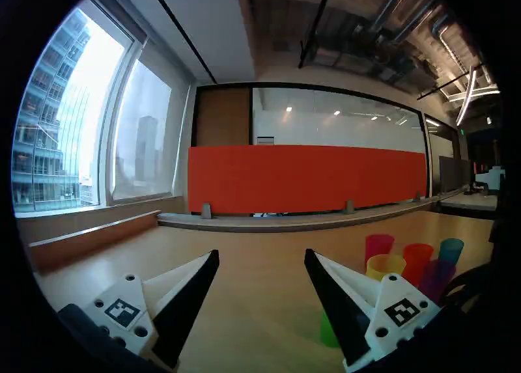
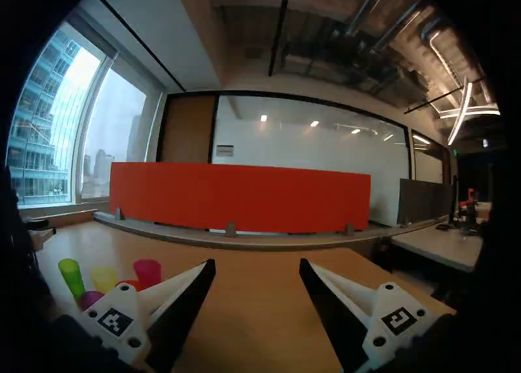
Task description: Pour water
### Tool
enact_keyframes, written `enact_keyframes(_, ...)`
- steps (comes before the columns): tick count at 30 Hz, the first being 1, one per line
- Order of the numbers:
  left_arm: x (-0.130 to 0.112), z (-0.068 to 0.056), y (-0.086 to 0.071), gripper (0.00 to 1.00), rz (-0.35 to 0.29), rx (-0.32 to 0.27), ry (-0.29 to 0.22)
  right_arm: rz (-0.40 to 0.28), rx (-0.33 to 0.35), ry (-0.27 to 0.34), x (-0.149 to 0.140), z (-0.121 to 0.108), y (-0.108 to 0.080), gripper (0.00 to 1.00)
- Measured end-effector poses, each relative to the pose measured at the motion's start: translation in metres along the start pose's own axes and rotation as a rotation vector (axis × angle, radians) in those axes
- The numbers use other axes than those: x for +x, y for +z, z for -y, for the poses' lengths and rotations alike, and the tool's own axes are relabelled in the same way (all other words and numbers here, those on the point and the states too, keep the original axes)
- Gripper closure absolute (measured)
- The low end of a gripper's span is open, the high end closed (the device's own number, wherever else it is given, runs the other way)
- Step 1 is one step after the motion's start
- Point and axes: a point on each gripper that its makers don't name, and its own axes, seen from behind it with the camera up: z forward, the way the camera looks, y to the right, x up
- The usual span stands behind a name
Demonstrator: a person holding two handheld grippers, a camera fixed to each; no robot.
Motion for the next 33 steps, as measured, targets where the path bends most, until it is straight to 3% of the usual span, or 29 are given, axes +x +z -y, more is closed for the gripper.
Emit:
enact_keyframes(14, -0.014, 0.002, 0.006, 0.03, 0.044, -0.006, 0.004, 0.006, 0.007, 0.002, -0.003, 0.003, 0.001, 0.00)
enact_keyframes(33, -0.015, 0.002, 0.007, 0.03, 0.048, -0.012, 0.005, -0.004, 0.001, 0.001, -0.002, -0.005, -0.003, 0.00)
